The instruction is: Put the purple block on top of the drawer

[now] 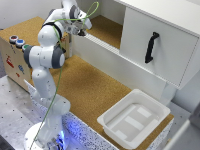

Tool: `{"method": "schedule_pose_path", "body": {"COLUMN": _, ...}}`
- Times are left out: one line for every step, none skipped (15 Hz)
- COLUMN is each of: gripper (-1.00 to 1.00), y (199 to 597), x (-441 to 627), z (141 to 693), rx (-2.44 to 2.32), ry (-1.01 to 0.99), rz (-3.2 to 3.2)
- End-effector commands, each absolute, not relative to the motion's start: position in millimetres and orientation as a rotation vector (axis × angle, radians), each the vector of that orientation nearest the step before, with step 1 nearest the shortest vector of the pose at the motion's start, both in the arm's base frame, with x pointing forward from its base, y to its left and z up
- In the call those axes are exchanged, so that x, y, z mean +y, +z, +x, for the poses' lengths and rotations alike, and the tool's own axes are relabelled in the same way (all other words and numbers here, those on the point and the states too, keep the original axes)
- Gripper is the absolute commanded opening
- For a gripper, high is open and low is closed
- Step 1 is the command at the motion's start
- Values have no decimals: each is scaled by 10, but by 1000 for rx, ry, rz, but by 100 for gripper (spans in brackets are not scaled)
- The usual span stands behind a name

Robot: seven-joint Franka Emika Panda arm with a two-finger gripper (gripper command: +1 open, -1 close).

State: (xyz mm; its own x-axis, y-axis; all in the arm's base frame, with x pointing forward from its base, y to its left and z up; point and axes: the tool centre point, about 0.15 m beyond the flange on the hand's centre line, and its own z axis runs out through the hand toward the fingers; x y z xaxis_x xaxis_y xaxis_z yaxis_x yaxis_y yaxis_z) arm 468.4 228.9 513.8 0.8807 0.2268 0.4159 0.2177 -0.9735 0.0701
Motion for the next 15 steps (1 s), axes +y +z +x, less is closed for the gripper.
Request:
{"method": "schedule_pose_path", "body": {"gripper": -100, "y": 5033, "x": 2309, "z": 3993, "rx": 589, "ry": 872, "rz": 3046}}
{"method": "schedule_pose_path", "body": {"gripper": -100, "y": 5035, "x": 2413, "z": 3890, "rx": 650, "ry": 856, "rz": 3052}}
{"method": "schedule_pose_path", "body": {"gripper": -100, "y": 5031, "x": 2497, "z": 3811, "rx": 702, "ry": 834, "rz": 3042}}
{"method": "schedule_pose_path", "body": {"gripper": -100, "y": 5013, "x": 2644, "z": 3670, "rx": 772, "ry": 792, "rz": 3061}}
{"method": "schedule_pose_path", "body": {"gripper": -100, "y": 5015, "x": 2805, "z": 3534, "rx": 865, "ry": 778, "rz": 3055}}
{"method": "schedule_pose_path", "body": {"gripper": -100, "y": 5024, "x": 2981, "z": 3389, "rx": 975, "ry": 768, "rz": 3045}}
{"method": "schedule_pose_path", "body": {"gripper": -100, "y": 5030, "x": 3129, "z": 3275, "rx": 1086, "ry": 786, "rz": 3040}}
{"method": "schedule_pose_path", "body": {"gripper": -100, "y": 5002, "x": 3294, "z": 3159, "rx": 1221, "ry": 793, "rz": 2990}}
{"method": "schedule_pose_path", "body": {"gripper": -100, "y": 4979, "x": 3435, "z": 3062, "rx": 1326, "ry": 794, "rz": 2964}}
{"method": "schedule_pose_path", "body": {"gripper": -100, "y": 4981, "x": 3567, "z": 2960, "rx": 1434, "ry": 803, "rz": 2943}}
{"method": "schedule_pose_path", "body": {"gripper": -100, "y": 4980, "x": 3634, "z": 2905, "rx": 1494, "ry": 802, "rz": 2931}}
{"method": "schedule_pose_path", "body": {"gripper": -100, "y": 4983, "x": 3714, "z": 2836, "rx": 1572, "ry": 796, "rz": 2925}}
{"method": "schedule_pose_path", "body": {"gripper": -100, "y": 4972, "x": 3779, "z": 2763, "rx": 1651, "ry": 789, "rz": 2931}}
{"method": "schedule_pose_path", "body": {"gripper": -100, "y": 4945, "x": 3837, "z": 2705, "rx": 1727, "ry": 768, "rz": 2935}}
{"method": "schedule_pose_path", "body": {"gripper": -100, "y": 4919, "x": 3899, "z": 2649, "rx": 1801, "ry": 758, "rz": 2924}}
